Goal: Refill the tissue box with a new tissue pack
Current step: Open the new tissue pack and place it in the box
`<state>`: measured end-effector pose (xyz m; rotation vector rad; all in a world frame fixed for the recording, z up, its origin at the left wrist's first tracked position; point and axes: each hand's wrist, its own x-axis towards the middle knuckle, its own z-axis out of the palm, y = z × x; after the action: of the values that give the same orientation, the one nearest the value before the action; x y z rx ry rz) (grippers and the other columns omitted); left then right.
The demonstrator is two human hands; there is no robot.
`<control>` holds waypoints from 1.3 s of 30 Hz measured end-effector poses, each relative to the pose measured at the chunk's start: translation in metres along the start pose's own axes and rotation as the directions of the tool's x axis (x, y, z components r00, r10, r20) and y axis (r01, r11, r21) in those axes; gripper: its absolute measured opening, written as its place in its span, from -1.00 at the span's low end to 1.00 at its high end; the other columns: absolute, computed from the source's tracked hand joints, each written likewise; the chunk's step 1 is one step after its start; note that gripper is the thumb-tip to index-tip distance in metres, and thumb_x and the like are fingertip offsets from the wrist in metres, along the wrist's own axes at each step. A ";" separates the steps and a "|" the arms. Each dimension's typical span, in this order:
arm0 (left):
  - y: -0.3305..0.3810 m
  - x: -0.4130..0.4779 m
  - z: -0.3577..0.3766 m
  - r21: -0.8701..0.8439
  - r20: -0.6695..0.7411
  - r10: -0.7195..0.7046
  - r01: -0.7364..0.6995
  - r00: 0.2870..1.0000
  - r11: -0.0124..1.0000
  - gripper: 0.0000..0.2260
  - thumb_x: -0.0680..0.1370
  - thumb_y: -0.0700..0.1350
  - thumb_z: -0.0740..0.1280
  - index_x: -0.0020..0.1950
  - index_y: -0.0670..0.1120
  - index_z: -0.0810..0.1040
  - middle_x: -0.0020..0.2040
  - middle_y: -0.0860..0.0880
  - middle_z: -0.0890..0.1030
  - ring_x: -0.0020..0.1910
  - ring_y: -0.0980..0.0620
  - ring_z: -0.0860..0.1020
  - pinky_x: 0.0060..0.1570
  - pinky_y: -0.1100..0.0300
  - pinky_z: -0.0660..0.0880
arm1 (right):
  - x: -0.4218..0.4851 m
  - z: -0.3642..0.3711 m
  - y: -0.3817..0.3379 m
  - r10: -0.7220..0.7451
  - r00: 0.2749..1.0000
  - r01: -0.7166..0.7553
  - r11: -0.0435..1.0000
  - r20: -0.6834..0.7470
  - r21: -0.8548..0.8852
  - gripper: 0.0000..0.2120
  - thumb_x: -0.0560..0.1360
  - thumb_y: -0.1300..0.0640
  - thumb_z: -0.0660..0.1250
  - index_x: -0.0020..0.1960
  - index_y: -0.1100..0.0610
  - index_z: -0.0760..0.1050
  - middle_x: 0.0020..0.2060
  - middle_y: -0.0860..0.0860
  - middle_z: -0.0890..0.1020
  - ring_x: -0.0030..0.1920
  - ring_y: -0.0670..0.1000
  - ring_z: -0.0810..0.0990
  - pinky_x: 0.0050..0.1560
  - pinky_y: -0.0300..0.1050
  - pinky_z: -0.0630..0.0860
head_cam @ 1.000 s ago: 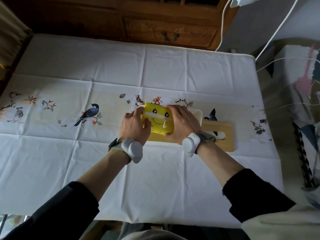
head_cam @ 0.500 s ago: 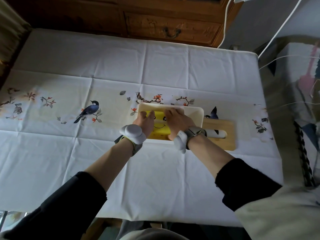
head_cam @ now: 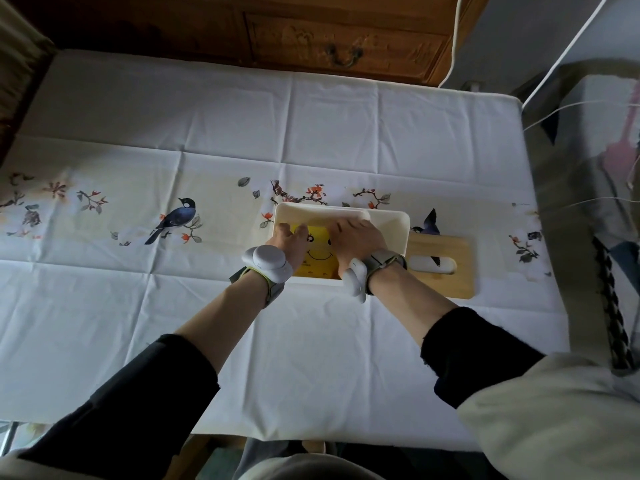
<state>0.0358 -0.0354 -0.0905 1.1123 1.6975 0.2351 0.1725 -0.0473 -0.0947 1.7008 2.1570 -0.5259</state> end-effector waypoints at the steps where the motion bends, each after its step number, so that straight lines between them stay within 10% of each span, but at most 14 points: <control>1: 0.000 0.000 0.000 0.003 0.002 -0.002 0.002 1.000 1.000 -0.74 0.60 0.03 0.08 0.18 -0.09 0.36 -0.23 -0.06 0.43 -0.24 -0.10 0.40 -0.24 0.13 0.29 | 0.000 0.001 0.001 0.000 1.000 0.000 1.000 -0.008 -0.007 -0.49 0.46 0.17 0.19 0.38 0.22 0.18 0.38 0.16 0.35 0.42 0.15 0.26 0.40 -0.03 0.16; 23: -0.007 -0.004 -0.007 0.008 -0.028 -0.014 0.014 1.000 1.000 -0.59 0.52 -0.14 0.18 0.38 -0.02 0.32 -0.27 0.07 0.40 -0.36 0.05 0.39 -0.40 0.18 0.25 | -0.004 -0.003 0.006 -0.052 0.996 0.064 0.983 -0.073 0.171 -0.33 0.26 0.17 0.41 0.31 0.18 0.23 0.29 0.13 0.40 0.32 0.18 0.32 0.31 -0.03 0.29; 33: -0.004 -0.038 -0.026 -0.438 -0.381 0.113 -0.287 0.918 0.852 -0.83 0.41 -0.13 0.20 -0.13 0.09 0.54 -0.10 0.01 0.69 -0.07 -0.04 0.65 0.06 -0.11 0.55 | -0.029 -0.018 0.009 0.037 0.939 0.132 0.879 -0.342 0.459 -0.20 0.14 0.04 0.51 0.31 0.16 0.29 0.16 0.15 0.40 0.19 0.18 0.31 0.25 -0.05 0.29; 39: 0.001 -0.035 -0.025 -0.763 -0.308 -0.065 -0.205 0.949 0.613 -0.82 0.54 -0.03 0.27 0.07 -0.08 0.52 -0.11 -0.04 0.55 0.00 -0.09 0.52 -0.01 0.01 0.53 | -0.043 -0.027 -0.012 0.147 0.893 0.177 0.756 -0.426 0.631 -0.20 0.17 0.01 0.53 0.32 0.15 0.29 0.16 0.12 0.41 0.20 0.11 0.32 0.22 -0.16 0.29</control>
<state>0.0160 -0.0527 -0.0564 0.4609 1.5278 1.1579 0.1689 -0.0727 -0.0496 2.3746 2.4835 -1.0995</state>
